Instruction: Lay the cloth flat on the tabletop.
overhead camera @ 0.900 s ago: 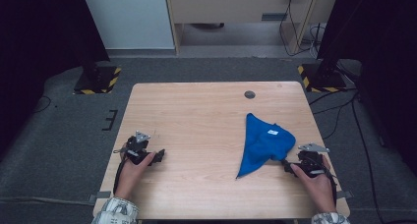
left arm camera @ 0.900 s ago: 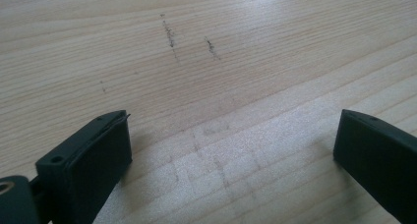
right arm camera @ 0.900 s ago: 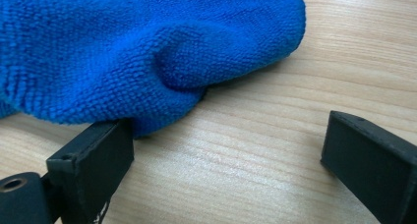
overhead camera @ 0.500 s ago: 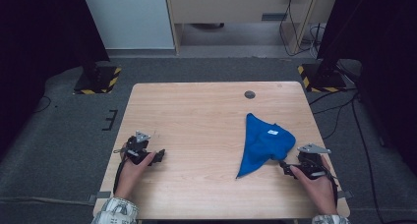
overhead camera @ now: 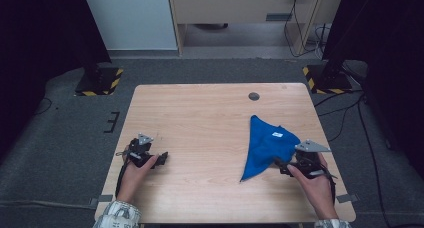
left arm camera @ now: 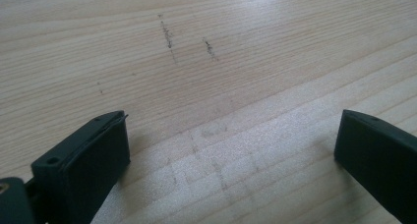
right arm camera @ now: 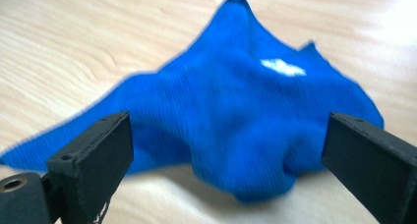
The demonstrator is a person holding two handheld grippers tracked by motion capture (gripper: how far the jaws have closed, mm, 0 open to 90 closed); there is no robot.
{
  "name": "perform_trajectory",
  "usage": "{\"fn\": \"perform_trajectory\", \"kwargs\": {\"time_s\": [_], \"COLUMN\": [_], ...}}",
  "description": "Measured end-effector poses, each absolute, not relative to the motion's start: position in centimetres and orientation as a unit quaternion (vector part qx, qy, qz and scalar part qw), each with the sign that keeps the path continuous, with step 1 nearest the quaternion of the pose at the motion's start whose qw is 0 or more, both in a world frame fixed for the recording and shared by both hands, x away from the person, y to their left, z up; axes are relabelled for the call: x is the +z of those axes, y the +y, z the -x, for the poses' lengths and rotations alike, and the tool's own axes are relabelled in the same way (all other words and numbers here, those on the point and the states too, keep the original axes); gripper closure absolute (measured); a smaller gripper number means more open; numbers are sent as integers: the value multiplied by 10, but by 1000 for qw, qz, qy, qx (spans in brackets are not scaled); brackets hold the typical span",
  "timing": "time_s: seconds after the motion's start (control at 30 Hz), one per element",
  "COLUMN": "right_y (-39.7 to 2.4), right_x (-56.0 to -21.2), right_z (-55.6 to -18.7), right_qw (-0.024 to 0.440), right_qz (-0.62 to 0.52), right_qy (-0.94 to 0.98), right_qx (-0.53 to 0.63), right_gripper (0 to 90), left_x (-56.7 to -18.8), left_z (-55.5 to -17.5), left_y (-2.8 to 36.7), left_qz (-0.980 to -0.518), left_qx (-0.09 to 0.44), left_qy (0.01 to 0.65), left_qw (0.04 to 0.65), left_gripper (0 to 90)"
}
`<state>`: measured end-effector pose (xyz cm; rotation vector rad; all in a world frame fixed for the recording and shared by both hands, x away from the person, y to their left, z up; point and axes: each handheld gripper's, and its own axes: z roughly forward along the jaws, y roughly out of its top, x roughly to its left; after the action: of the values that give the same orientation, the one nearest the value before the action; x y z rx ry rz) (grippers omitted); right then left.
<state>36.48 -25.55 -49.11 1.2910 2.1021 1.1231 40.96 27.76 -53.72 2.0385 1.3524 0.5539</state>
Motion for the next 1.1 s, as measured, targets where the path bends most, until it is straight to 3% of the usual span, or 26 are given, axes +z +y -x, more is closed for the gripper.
{"fn": "perform_trajectory", "kwargs": {"time_s": [0.33, 0.53, 0.8, 0.9, 1.03, 1.07, 1.1], "right_y": [-240, -241, -239, -240, -246, -246, -249], "right_x": [-483, -513, -534, -534, -532, -532, -531], "right_z": [-390, -416, -424, -422, -420, -420, -419], "right_qw": [209, 198, 191, 195, 202, 202, 205], "right_qz": [-441, -474, -484, -483, -479, -479, -481], "right_qy": [766, 778, 794, 791, 787, 787, 783], "right_qx": [419, 362, 314, 321, 332, 332, 338], "right_gripper": [44, 46, 70, 142, 382, 382, 516], "left_x": [-537, -537, -537, -537, -537, -537, -537], "left_z": [-409, -409, -409, -409, -409, -409, -409], "left_y": [277, 277, 276, 275, 275, 275, 275], "left_qz": [-771, -772, -773, -773, -773, -773, -773], "left_qx": [211, 211, 210, 210, 210, 210, 210], "left_qy": [513, 513, 511, 511, 510, 510, 510], "left_qw": [312, 312, 312, 311, 312, 312, 312], "left_gripper": [0, 0, 0, 0, 0, 0, 0]}}
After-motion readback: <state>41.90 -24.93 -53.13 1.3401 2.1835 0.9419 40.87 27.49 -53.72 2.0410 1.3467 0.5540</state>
